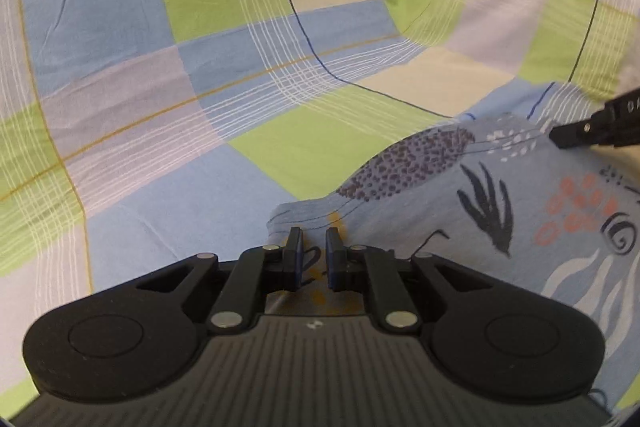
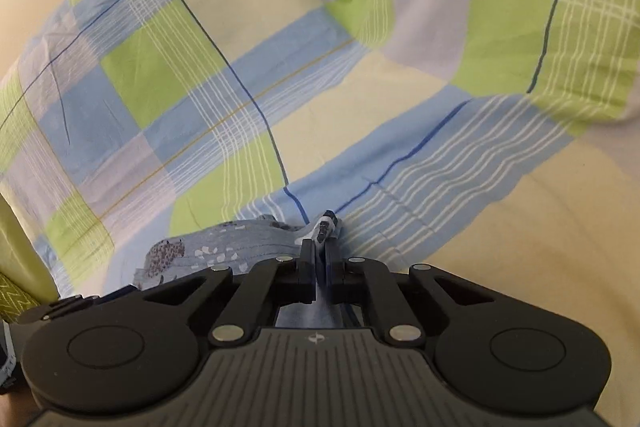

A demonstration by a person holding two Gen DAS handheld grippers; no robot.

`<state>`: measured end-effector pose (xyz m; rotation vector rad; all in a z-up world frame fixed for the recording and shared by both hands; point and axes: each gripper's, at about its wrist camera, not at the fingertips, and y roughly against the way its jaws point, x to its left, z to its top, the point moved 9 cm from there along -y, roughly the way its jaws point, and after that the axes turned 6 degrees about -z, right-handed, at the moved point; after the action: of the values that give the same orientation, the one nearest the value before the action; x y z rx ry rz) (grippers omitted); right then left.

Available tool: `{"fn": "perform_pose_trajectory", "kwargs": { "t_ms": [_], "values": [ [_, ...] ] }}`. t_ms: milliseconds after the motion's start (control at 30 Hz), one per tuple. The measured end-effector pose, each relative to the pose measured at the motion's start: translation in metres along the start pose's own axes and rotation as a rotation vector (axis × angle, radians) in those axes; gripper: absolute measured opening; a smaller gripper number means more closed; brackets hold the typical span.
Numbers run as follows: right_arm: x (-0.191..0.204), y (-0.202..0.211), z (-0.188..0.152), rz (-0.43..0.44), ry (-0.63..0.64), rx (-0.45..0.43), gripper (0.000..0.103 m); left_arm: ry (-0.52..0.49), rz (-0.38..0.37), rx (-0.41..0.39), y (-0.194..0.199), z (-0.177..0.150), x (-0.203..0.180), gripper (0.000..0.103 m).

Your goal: Fold clothes

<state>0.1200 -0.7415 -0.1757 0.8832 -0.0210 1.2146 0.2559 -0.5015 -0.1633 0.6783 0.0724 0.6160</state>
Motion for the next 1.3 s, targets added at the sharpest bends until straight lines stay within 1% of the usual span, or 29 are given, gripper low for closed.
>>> {"fn": "perform_pose_trajectory", "kwargs": {
  "t_ms": [67,133,267,300,333,400,433,467,500,567,633,667,700,733,767,833,900,967,1067,1300],
  "values": [
    [0.005,0.003,0.006,-0.028,0.051,-0.035,0.004,0.019,0.027,0.008,-0.002,-0.002,0.007,0.010],
    [0.006,0.001,0.010,-0.045,0.074,-0.054,0.004,0.032,0.050,0.016,-0.005,-0.005,0.013,0.010],
    [-0.005,-0.013,0.002,-0.074,0.058,-0.022,0.003,0.054,0.046,0.013,-0.006,-0.007,0.018,0.010],
    [-0.007,-0.014,0.000,-0.085,0.069,-0.024,0.000,0.053,0.047,0.015,-0.006,-0.007,0.018,0.010],
    [-0.008,-0.013,0.000,-0.097,0.082,-0.029,0.000,0.048,0.051,0.017,-0.006,-0.006,0.017,0.011],
    [-0.009,-0.005,0.002,-0.149,0.115,-0.049,0.004,0.042,0.064,0.021,-0.005,-0.005,0.017,0.012],
    [-0.009,0.001,0.004,-0.192,0.144,-0.069,0.010,0.040,0.073,0.023,-0.004,-0.005,0.017,0.012],
    [-0.007,0.007,0.006,-0.231,0.178,-0.096,0.013,0.039,0.083,0.024,-0.002,-0.004,0.017,0.012],
    [-0.001,0.016,0.009,-0.254,0.219,-0.128,0.013,0.038,0.093,0.025,0.000,-0.004,0.017,0.012],
    [0.018,0.034,0.012,-0.242,0.309,-0.186,0.014,0.043,0.092,0.023,0.002,-0.002,0.015,0.012],
    [0.045,0.046,0.006,-0.187,0.402,-0.208,0.014,0.036,0.084,0.016,0.004,0.002,0.009,0.012],
    [0.057,0.048,0.001,-0.146,0.434,-0.195,0.015,0.032,0.074,0.014,0.004,0.004,0.005,0.012],
    [0.068,0.047,-0.006,-0.106,0.459,-0.172,0.021,0.027,0.063,0.013,0.004,0.005,0.000,0.012],
    [0.077,0.043,-0.015,-0.067,0.473,-0.134,0.024,0.019,0.053,0.015,0.003,0.006,-0.004,0.012],
    [0.083,0.037,-0.024,-0.036,0.486,-0.096,0.024,0.009,0.044,0.018,0.002,0.006,-0.009,0.012],
    [0.090,0.021,-0.039,-0.008,0.504,-0.022,0.024,-0.006,0.031,0.024,-0.001,0.006,-0.016,0.012],
    [0.089,0.007,-0.048,-0.014,0.523,0.026,0.024,-0.011,0.028,0.029,-0.003,0.006,-0.018,0.012],
    [0.083,-0.003,-0.050,-0.025,0.519,0.042,0.024,-0.003,0.023,0.032,-0.004,0.005,-0.017,0.012],
    [0.077,-0.006,-0.043,-0.050,0.508,0.025,0.020,0.005,0.021,0.035,-0.005,0.005,-0.016,0.012],
    [0.058,0.005,-0.026,-0.162,0.468,-0.020,0.022,-0.001,0.019,0.034,-0.003,0.006,-0.016,0.012]
  ]
}}
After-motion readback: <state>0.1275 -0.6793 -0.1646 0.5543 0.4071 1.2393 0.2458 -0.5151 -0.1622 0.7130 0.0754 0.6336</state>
